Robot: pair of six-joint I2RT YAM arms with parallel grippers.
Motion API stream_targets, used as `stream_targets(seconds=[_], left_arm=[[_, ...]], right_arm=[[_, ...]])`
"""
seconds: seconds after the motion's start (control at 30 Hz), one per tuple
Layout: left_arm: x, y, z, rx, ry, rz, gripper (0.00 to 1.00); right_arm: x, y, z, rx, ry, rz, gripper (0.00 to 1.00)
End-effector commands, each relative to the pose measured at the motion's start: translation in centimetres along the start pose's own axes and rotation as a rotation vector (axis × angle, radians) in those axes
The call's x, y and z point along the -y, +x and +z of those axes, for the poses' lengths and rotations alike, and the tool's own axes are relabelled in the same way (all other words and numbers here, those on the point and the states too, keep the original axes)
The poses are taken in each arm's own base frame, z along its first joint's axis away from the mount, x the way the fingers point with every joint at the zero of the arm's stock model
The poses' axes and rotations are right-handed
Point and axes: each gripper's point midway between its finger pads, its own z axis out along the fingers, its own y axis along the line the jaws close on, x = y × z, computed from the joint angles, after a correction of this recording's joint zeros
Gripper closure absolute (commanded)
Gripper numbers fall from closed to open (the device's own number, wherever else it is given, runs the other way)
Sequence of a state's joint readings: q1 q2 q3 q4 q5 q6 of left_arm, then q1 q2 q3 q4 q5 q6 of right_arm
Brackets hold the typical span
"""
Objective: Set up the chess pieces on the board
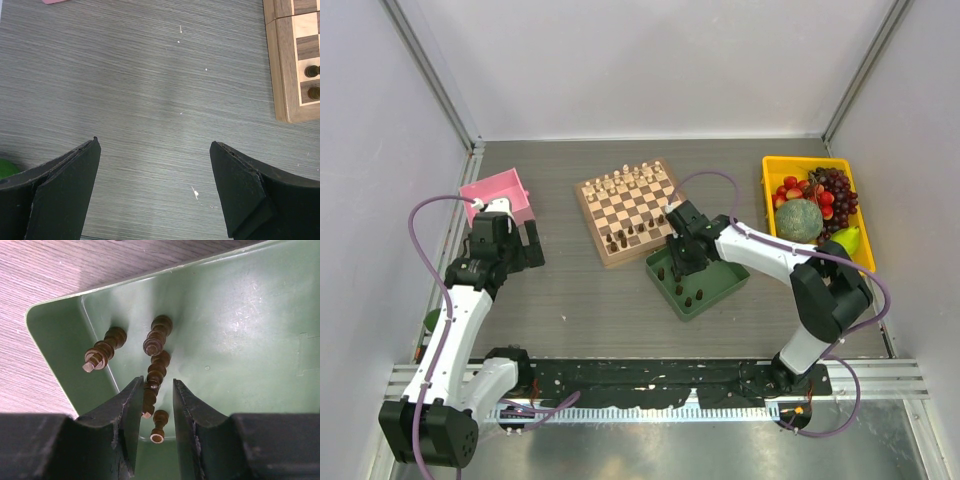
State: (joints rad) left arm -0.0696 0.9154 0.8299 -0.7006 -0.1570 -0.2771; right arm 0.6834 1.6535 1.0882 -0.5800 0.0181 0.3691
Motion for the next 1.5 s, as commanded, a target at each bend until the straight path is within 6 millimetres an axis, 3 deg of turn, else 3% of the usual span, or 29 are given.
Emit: stream_targets(seconds=[0.0, 0.6, 0.77, 1.1, 1.37, 1.47], left_arm=[[0.0, -1.8, -0.6, 0.049, 0.001, -0.002, 0.01], [0.0, -1.9, -0.7, 0.051, 0.002, -0.002, 0.01], [0.1, -1.8, -0.7, 0.049, 0.004, -0.002, 0.01], [-0.1, -1.8, -0.7, 0.048, -0.001, -0.002, 0.01], [0.1, -1.9, -0.8, 0.05, 0.005, 0.0, 0.01], [0.1, -1.9, -0.8, 0.053, 0.006, -0.001, 0.01]], right_arm=[[-0.9, -1.6, -0.3, 0.044, -0.024, -0.005, 0.64], [-1.7, -1.5, 0.0, 0.031, -0.059, -0.007, 0.69], [-1.7, -1.8, -0.4, 0.044, -0.06, -0.007, 0.78], [-0.7, -3.8, -4.5, 0.131, -0.001, -0.029, 0.8], [-1.2, -6.9, -8.8, 0.239, -0.014, -0.035, 0.79], [-2.2, -8.4, -9.3, 0.275, -0.044, -0.047, 0.8]])
